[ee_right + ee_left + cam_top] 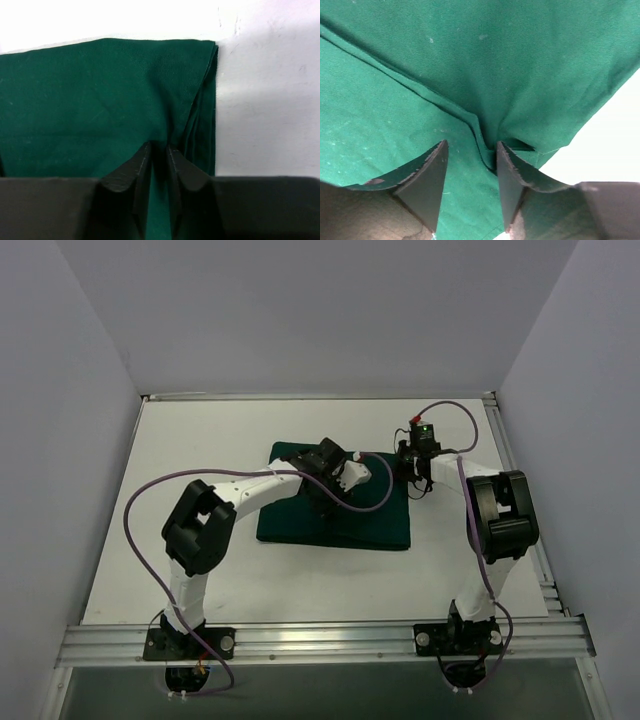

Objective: Open and lay out the surgical kit
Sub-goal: Open the surgical kit at the center of the board.

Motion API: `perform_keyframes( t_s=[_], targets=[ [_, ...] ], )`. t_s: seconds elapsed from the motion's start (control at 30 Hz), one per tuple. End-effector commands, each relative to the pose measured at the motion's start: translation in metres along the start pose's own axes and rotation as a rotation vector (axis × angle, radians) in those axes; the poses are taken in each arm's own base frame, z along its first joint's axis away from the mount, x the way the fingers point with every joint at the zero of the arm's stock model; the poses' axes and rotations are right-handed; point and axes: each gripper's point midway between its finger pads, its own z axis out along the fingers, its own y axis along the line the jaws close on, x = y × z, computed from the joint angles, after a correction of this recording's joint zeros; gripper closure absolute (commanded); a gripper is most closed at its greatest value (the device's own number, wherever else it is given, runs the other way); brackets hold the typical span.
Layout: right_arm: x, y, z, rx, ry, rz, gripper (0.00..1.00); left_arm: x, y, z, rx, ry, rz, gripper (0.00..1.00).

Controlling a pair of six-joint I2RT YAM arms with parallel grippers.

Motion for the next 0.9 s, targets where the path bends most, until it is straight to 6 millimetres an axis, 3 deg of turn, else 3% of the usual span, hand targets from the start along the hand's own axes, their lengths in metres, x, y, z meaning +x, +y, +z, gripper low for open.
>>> perform_keyframes(
  t_s=[0.0, 0.07, 0.13, 0.23, 0.33, 0.43, 0.57, 0.67, 0.8, 0.87],
  targets=[
    [0.012, 0.0, 0.005, 0.001, 0.032, 0.006, 0.87, -0.011, 0.001, -0.023, 0.011, -0.049, -0.003, 0.52],
    [0.014, -0.003, 0.005, 0.013, 0.032, 0.006, 0.96, -0.008, 0.002, -0.022, 0.011, -0.043, -0.006, 0.63],
    [0.014, -0.004, 0.003, 0.02, 0.029, 0.007, 1.0, -0.007, 0.003, -0.024, 0.019, -0.041, -0.012, 0.67],
    [0.013, -0.006, 0.001, 0.028, 0.021, 0.009, 1.0, -0.009, 0.002, -0.027, 0.026, -0.051, -0.011, 0.78],
    [0.013, -0.007, 0.0, 0.037, 0.018, 0.005, 1.0, -0.011, 0.004, -0.032, 0.025, -0.061, -0.011, 0.97],
    [0.014, -0.009, 0.0, 0.044, 0.02, 0.002, 1.0, -0.013, 0.01, -0.041, 0.032, -0.079, -0.036, 0.98],
    [0.016, -0.011, 0.001, 0.052, 0.025, -0.003, 1.0, -0.014, 0.033, -0.063, 0.026, -0.134, -0.113, 0.98],
    [0.018, -0.012, 0.002, 0.056, 0.032, -0.005, 1.0, -0.012, 0.054, -0.092, 0.011, -0.195, -0.162, 0.98],
    [0.019, -0.015, 0.005, 0.066, 0.036, -0.005, 1.0, 0.005, 0.084, -0.118, -0.021, -0.24, -0.228, 0.98],
    [0.018, -0.014, 0.005, 0.067, 0.033, -0.006, 1.0, 0.024, 0.11, -0.129, -0.066, -0.252, -0.286, 0.97]
  ],
)
